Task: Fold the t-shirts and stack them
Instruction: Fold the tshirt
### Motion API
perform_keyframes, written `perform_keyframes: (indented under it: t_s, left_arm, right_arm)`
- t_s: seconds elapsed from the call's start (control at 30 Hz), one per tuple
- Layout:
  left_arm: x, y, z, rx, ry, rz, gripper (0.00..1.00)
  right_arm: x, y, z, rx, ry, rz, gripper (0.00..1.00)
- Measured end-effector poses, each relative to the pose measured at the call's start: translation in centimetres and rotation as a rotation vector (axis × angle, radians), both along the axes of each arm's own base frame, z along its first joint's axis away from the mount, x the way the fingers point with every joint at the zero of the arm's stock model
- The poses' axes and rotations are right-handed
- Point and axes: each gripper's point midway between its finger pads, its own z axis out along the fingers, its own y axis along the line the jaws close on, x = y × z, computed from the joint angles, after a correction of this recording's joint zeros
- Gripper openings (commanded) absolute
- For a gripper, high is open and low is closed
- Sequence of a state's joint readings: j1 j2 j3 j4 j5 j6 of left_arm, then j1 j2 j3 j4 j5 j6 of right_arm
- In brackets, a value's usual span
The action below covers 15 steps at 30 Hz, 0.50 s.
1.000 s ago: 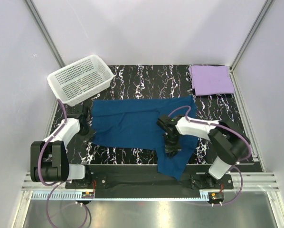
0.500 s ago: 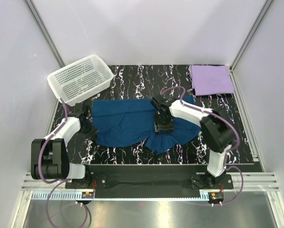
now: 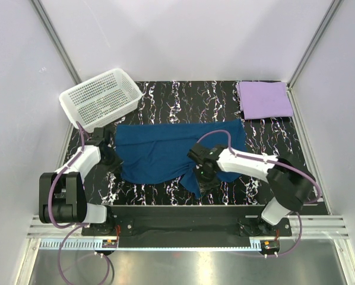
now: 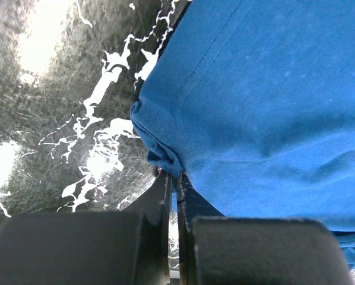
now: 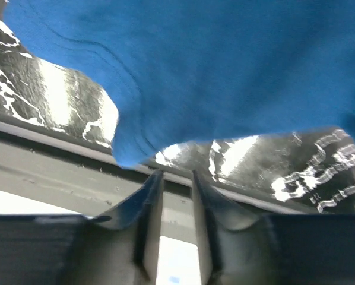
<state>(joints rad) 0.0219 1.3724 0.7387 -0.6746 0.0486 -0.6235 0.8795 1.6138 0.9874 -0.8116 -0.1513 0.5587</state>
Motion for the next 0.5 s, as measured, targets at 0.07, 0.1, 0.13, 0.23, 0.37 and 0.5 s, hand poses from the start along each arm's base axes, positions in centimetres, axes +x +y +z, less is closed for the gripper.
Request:
perform_keyframes:
  t_s: [0.07,0.1,0.13,0.23,0.37,0.5]
  left_arm:
    - [0.1,0.0,0.0,0.000,-0.002,-0.002,0.00]
    - [0.1,0.0,0.0,0.000,-0.002,-0.003,0.00]
    - [0.0,0.0,0.0,-0.001,0.001,-0.003,0.00]
    - [0.0,0.0,-0.2,-0.001,0.009,-0.003,0.00]
    - [-0.1,0.0,-0.3,-0.001,0.014,-0.004,0.00]
    - [-0.1,0.0,-0.3,-0.001,0.014,-0.004,0.00]
  right_arm:
    - [-0.2,0.8,-0.7,0.004,0.001,0.021,0.42]
    - [-0.3,1.2,-1.0,0.010,0.004,0.029,0.44]
    - [-0.3,1.6,-1.3,0.014,0.004,0.033,0.45]
    - [0.2,2.5,-1.7,0.027,0.007,0.034,0.52]
    - [0.5,2.9,-1.9,0.029,0.007,0.031,0.54]
    - [0.5,2.8,-2.0,0.017,0.009,0.024,0.52]
